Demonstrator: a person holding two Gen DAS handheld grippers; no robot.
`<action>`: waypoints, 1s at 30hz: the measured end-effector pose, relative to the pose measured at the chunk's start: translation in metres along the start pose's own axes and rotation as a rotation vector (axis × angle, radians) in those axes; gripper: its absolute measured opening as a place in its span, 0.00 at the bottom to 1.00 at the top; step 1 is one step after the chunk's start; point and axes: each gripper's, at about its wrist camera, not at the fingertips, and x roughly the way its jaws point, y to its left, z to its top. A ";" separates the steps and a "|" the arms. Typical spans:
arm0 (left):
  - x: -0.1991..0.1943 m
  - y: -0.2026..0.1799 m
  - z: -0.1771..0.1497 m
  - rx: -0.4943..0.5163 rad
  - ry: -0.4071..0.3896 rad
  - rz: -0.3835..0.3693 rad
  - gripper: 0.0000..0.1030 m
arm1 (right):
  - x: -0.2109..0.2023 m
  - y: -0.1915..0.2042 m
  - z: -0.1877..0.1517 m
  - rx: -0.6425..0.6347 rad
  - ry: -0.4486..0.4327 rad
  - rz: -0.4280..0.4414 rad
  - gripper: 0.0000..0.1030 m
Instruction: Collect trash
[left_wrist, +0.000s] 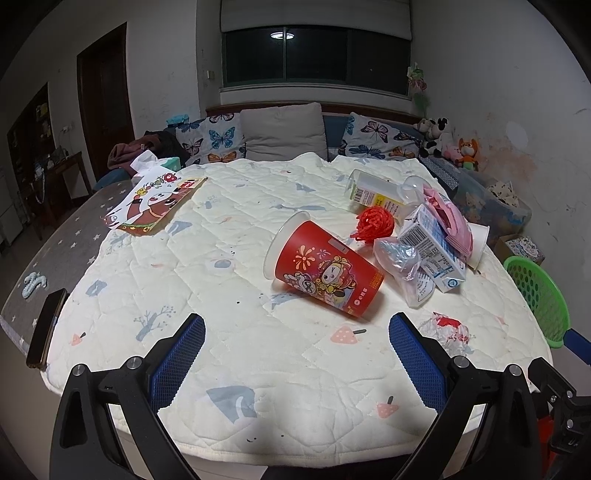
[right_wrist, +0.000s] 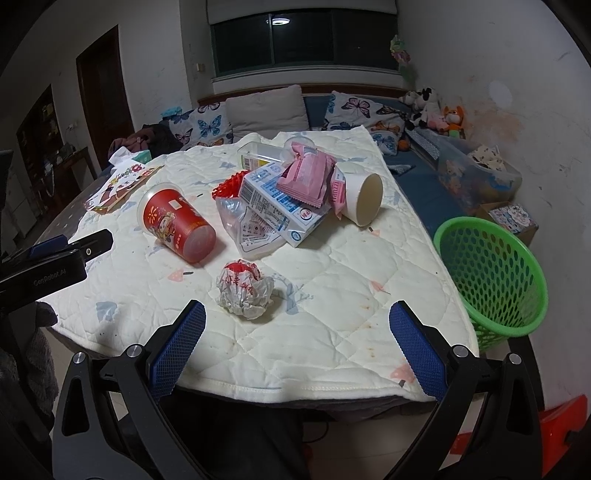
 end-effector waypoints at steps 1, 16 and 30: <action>0.002 0.000 0.001 0.000 0.001 0.001 0.94 | 0.001 0.000 0.001 -0.001 0.001 0.002 0.96; 0.013 0.002 0.003 0.002 0.013 0.007 0.94 | 0.012 0.003 0.005 -0.012 0.014 0.017 0.96; 0.038 0.007 0.015 -0.004 0.051 0.019 0.94 | 0.036 0.010 0.016 -0.039 0.042 0.056 0.96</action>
